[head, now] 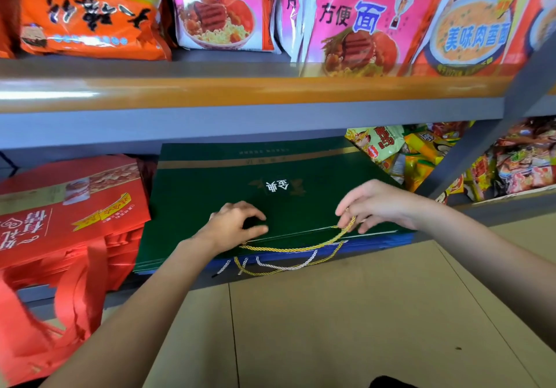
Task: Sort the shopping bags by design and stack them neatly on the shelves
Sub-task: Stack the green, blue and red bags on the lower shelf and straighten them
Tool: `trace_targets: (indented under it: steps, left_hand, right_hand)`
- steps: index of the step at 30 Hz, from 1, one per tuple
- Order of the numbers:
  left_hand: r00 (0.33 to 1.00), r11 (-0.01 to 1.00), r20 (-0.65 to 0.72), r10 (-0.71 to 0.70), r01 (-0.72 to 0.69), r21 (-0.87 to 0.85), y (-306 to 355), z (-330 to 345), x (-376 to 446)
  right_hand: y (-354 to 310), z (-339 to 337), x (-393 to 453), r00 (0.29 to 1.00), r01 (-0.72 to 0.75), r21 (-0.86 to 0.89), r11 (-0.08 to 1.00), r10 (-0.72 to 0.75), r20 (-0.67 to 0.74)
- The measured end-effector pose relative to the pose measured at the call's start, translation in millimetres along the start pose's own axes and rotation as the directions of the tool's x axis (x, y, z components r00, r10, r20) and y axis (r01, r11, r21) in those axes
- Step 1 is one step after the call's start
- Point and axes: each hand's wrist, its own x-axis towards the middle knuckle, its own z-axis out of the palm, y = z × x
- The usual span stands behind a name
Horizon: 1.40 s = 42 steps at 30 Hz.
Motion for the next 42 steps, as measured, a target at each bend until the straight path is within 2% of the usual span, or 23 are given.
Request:
trace_targets:
  steps: [2, 3, 4, 5, 7, 9, 10, 12, 15, 19, 22, 24, 26, 29, 30, 32, 33, 34, 36, 37, 39, 42]
  left_hand:
    - [0.999, 0.989, 0.054, -0.006, -0.002, 0.149, 3.8, 2.9, 1.0]
    - [0.997, 0.982, 0.072, -0.009, -0.005, 0.19, 6.9, 3.0, 1.6]
    - [0.997, 0.978, 0.078, -0.011, -0.005, 0.208, 8.7, 2.7, 3.4]
    - [0.997, 0.979, 0.072, -0.013, -0.002, 0.205, 9.2, 2.3, 4.8]
    - [0.998, 0.972, 0.052, 0.021, -0.032, 0.232, 9.5, 0.6, 5.9]
    - [0.994, 0.952, 0.01, 0.108, -0.106, 0.286, 9.0, -0.2, 6.5]
    - [0.988, 0.949, -0.034, 0.149, -0.133, 0.287, 9.8, -1.3, 5.3]
    - [0.973, 0.959, -0.141, 0.184, -0.146, 0.243, 11.1, -6.2, 3.0]
    - [0.94, 0.96, -0.259, 0.224, -0.167, 0.223, 14.1, -18.5, 0.8]
    - [0.818, 0.947, -0.483, 0.311, -0.224, 0.231, 21.9, -40.3, -0.5]
    - [0.739, 0.941, -0.585, 0.334, -0.226, 0.251, 27.9, -58.3, 1.4]
    - [0.739, 0.943, -0.589, 0.328, -0.215, 0.255, 30.8, -65.1, 3.0]
    - [0.767, 0.948, -0.561, 0.311, -0.208, 0.242, 31.1, -64.9, 3.0]
    - [0.81, 0.955, -0.513, 0.284, -0.193, 0.224, 28.2, -59.2, 1.1]
    - [0.827, 0.96, -0.494, 0.267, -0.182, 0.215, 27.4, -57.6, 0.4]
    - [0.87, 0.964, -0.426, 0.248, -0.178, 0.196, 25.8, -54.3, -1.1]
    - [0.891, 0.964, -0.381, 0.245, -0.183, 0.192, 23.9, -52.1, -1.5]
    - [0.913, 0.962, -0.329, 0.242, -0.183, 0.202, 20.9, -48.4, -1.5]
    - [0.944, 0.945, -0.225, 0.243, -0.178, 0.274, 14.6, -37.4, -0.6]
    - [0.945, 0.926, -0.199, 0.259, -0.184, 0.331, 10.9, -30.6, 0.5]
    - [0.918, 0.863, -0.203, 0.341, -0.22, 0.455, 4.7, -17.1, 0.0]
    - [0.901, 0.805, -0.182, 0.394, -0.243, 0.541, -3.6, -0.3, -4.5]
  right_hand:
    - [4.4, -5.4, -0.9, 0.998, 0.031, 0.016, 0.999, -0.031, 0.045]
    - [6.0, -8.1, -0.6, 0.997, 0.076, 0.013, 0.997, -0.076, 0.02]
    - [7.7, -11.3, 0.5, 0.989, 0.14, -0.06, 0.988, -0.142, -0.045]
    - [9.0, -14.8, 1.9, 0.967, 0.194, -0.204, 0.96, -0.222, -0.122]
    - [13.3, -19.2, 6.3, 0.908, 0.208, -0.461, 0.863, -0.345, -0.237]
    - [16.0, -18.7, 8.1, 0.861, 0.207, -0.475, 0.855, -0.39, -0.327]
    - [17.7, -17.3, 9.4, 0.85, 0.213, -0.429, 0.878, -0.383, -0.362]
    - [19.3, -14.3, 10.8, 0.863, 0.231, -0.214, 0.949, -0.302, -0.405]
    - [19.2, -5.7, 9.0, 0.926, 0.226, 0.143, 0.964, -0.168, -0.337]
    - [21.0, 14.0, 9.8, 0.955, 0.216, 0.237, 0.947, -0.154, -0.252]
    - [22.3, 32.9, 11.1, 0.961, 0.21, 0.306, 0.929, -0.138, -0.239]
    - [20.7, 38.2, 14.9, 0.973, 0.205, 0.501, 0.841, -0.121, -0.195]
    - [19.7, 32.5, 22.9, 0.973, 0.196, 0.557, 0.807, -0.091, -0.211]
    - [17.7, 22.2, 22.2, 0.948, 0.16, 0.31, 0.937, -0.058, -0.314]
    - [21.3, 21.4, 20.5, 0.932, 0.163, 0.192, 0.968, -0.087, -0.352]
    - [28.3, 21.9, 14.6, 0.873, 0.255, -0.075, 0.964, -0.263, -0.412]
    - [30.4, 22.9, 11.5, 0.81, 0.327, -0.256, 0.91, -0.409, -0.42]
    - [31.1, 22.7, 8.8, 0.728, 0.382, -0.452, 0.806, -0.564, -0.39]
    - [30.0, 21.8, 9.0, 0.576, 0.382, -0.776, 0.501, -0.786, -0.224]
    - [30.7, 23.1, 12.2, 0.539, 0.342, -0.865, 0.367, -0.83, -0.14]
    - [30.1, 27.0, 24.9, 0.565, 0.231, -0.942, 0.243, -0.822, -0.073]
    - [20.2, 26.5, 45.6, 0.773, 0.164, -0.981, 0.108, -0.632, 0.06]
